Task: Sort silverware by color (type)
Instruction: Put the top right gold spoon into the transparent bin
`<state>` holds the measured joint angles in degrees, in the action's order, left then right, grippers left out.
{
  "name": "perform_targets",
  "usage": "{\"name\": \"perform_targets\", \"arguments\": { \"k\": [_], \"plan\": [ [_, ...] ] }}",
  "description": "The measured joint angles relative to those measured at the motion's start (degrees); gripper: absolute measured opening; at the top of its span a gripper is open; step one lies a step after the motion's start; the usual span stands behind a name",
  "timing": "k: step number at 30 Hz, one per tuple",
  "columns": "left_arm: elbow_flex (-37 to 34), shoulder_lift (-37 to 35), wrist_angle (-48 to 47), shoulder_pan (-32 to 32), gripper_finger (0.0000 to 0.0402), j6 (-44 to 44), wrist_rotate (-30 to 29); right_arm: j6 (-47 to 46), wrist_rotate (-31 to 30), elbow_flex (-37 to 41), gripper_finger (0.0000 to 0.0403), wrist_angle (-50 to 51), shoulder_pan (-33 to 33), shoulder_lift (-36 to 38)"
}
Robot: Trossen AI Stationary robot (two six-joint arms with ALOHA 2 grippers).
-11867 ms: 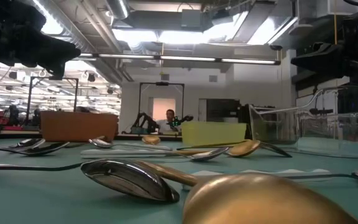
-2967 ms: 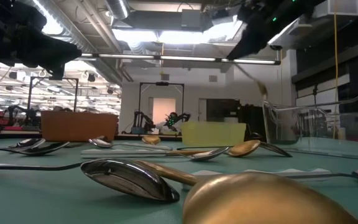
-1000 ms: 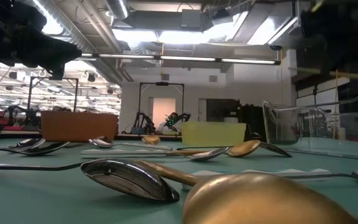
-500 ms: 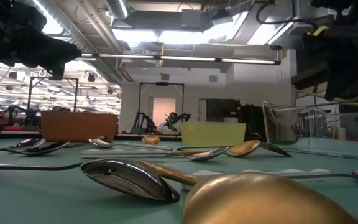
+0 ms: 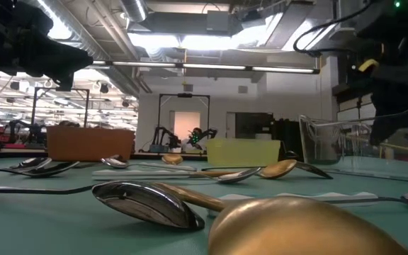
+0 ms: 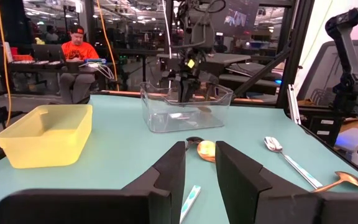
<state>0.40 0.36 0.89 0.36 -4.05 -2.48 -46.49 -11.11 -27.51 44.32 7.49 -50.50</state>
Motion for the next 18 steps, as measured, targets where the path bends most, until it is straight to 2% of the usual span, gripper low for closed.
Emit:
{"name": "perform_targets", "arguments": {
  "k": [6,18],
  "plan": [
    [0.0,0.0,0.0,0.0,0.0082,0.0,0.0,0.3,-0.5,3.4,0.0,-4.3,0.0,0.0],
    [0.0,0.0,0.0,0.0,0.0082,0.0,0.0,0.5,-3.9,6.6,0.0,-5.6,0.0,0.0]
  ]
}}
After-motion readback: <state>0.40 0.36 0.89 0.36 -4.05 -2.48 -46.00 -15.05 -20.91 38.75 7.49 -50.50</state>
